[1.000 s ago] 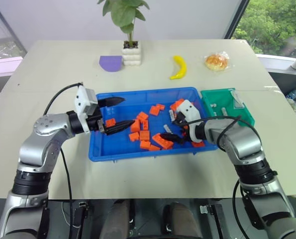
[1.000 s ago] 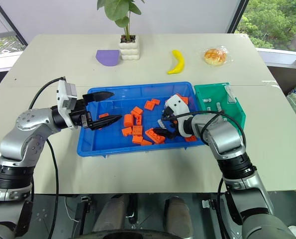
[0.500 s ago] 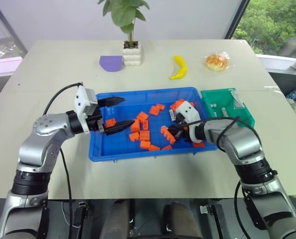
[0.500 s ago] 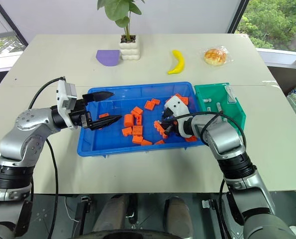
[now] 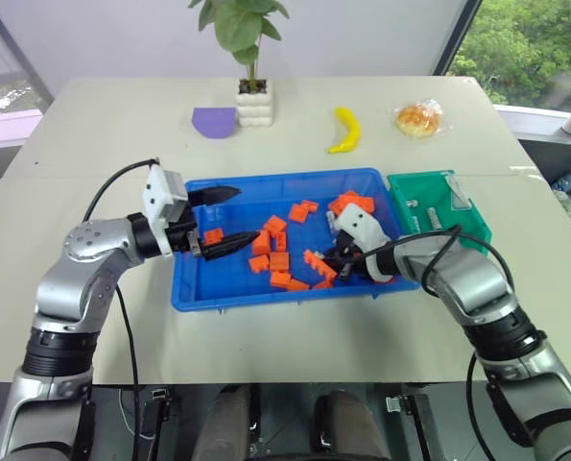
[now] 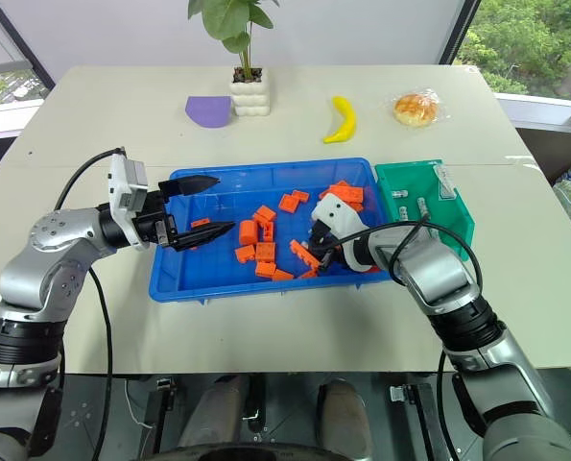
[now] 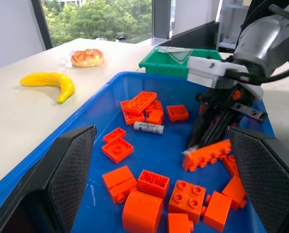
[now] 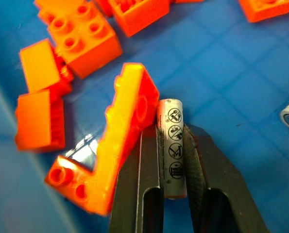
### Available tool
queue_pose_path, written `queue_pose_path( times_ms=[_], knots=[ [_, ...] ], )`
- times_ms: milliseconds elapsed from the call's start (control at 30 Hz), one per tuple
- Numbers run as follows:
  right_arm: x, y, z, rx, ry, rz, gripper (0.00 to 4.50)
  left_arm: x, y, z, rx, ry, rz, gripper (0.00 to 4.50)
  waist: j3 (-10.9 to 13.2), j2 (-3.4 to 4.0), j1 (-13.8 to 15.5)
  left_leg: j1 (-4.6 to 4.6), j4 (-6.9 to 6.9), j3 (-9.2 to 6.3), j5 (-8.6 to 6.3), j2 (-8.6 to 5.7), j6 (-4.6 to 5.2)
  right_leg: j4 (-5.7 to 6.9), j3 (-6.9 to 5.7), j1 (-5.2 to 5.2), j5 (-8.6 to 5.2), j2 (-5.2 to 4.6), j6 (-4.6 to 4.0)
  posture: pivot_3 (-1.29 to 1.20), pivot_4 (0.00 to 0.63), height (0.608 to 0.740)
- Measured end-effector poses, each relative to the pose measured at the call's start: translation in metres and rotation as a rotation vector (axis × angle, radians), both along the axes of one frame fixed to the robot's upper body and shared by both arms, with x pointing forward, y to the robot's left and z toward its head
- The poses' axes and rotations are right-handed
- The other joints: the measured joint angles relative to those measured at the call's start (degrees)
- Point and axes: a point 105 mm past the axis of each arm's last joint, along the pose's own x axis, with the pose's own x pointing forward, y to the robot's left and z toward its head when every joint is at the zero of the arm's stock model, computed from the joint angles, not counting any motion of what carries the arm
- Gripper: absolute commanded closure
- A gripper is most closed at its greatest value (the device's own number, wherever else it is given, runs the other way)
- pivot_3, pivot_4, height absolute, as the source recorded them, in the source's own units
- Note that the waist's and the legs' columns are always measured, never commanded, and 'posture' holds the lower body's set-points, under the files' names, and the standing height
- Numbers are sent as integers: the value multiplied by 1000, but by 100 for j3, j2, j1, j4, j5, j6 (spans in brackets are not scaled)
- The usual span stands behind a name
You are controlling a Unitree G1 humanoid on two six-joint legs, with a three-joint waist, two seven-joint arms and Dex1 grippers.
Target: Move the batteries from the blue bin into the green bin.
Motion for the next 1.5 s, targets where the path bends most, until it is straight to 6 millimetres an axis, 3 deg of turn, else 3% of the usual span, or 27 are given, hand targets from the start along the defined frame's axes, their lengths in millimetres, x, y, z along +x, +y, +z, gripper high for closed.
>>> queue_pose_path(
  times_ms=[367,600,900,1033,1133,1200,1400,1500],
  knots=[
    [2,2,0,-59,-81,68,4420,0,0,-1,0,0,2,0,-2,-3,-1,1,2,0,0,1,0,0,-1,2,0,0,0,0,150,739],
    [19,-7,9,-93,-130,21,4420,0,1,-1,-1,-3,4,0,-2,-3,1,2,4,0,0,1,0,1,-1,2,0,0,0,0,150,739],
    [24,-9,12,-96,-135,15,4420,0,1,0,2,-16,7,0,-1,-2,2,2,3,1,0,1,0,0,0,2,0,0,0,0,150,739],
    [38,-26,49,-107,-206,-29,4420,-1,1,0,-2,-10,-12,0,1,1,2,1,4,3,0,1,0,1,0,0,0,-1,0,0,150,739],
    [46,-43,105,-93,-324,-75,4420,1,3,4,12,-8,-42,0,1,2,2,1,0,1,0,1,0,-1,-1,0,0,1,0,0,150,739],
    [47,-55,128,-103,-369,-99,4420,5,3,9,16,-13,-72,0,1,2,14,1,1,2,0,0,0,-2,-1,0,0,0,0,0,150,739],
    [41,-91,141,-163,-367,-171,4420,18,2,19,-16,-10,-132,0,0,0,8,1,0,7,-1,0,2,-2,-1,-1,0,-1,0,0,150,739],
    [37,-111,132,-178,-340,-231,4420,26,-6,22,-59,-7,-163,0,-1,-2,14,1,2,9,-1,-1,2,-2,-1,2,0,-2,0,0,150,739]
  ],
)
